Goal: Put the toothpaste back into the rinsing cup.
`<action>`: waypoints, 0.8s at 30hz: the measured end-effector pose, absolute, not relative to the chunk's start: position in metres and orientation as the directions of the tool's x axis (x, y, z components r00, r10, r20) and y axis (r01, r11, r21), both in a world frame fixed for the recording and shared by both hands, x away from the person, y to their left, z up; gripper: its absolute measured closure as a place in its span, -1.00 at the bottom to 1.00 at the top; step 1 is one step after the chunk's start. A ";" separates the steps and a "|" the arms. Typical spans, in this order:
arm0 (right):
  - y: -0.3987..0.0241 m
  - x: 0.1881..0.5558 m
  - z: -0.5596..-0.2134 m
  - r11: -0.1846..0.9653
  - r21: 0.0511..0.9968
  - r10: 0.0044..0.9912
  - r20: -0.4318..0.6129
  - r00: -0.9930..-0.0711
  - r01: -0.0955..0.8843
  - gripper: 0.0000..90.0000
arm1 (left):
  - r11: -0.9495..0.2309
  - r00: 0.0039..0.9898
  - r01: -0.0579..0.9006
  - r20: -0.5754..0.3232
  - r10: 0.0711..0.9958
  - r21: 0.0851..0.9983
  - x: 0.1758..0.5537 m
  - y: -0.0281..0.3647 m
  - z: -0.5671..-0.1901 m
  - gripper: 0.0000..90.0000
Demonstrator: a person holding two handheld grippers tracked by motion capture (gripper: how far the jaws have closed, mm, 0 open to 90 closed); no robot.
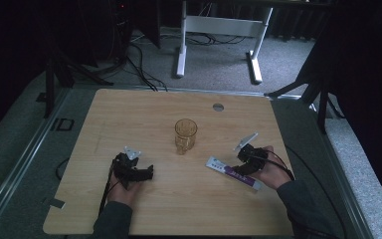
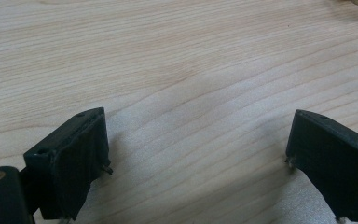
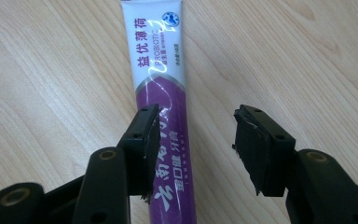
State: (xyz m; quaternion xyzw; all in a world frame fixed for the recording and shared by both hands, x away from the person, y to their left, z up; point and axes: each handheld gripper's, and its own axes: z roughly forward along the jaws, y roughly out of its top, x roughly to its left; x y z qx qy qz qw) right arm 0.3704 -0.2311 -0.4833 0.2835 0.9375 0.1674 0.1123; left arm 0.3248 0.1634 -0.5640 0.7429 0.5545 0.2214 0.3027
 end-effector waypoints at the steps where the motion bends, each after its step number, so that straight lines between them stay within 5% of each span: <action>1: -0.229 0.370 -0.483 0.785 0.374 0.567 -0.115 -0.815 0.493 0.10 | -0.202 0.287 0.690 -0.007 0.958 0.695 0.325 0.163 -0.564 -0.87; 24: -0.217 0.373 -0.492 0.821 0.304 0.530 -0.095 -0.843 0.483 0.08 | -0.201 0.287 0.690 -0.007 0.958 0.696 0.325 0.163 -0.564 -0.87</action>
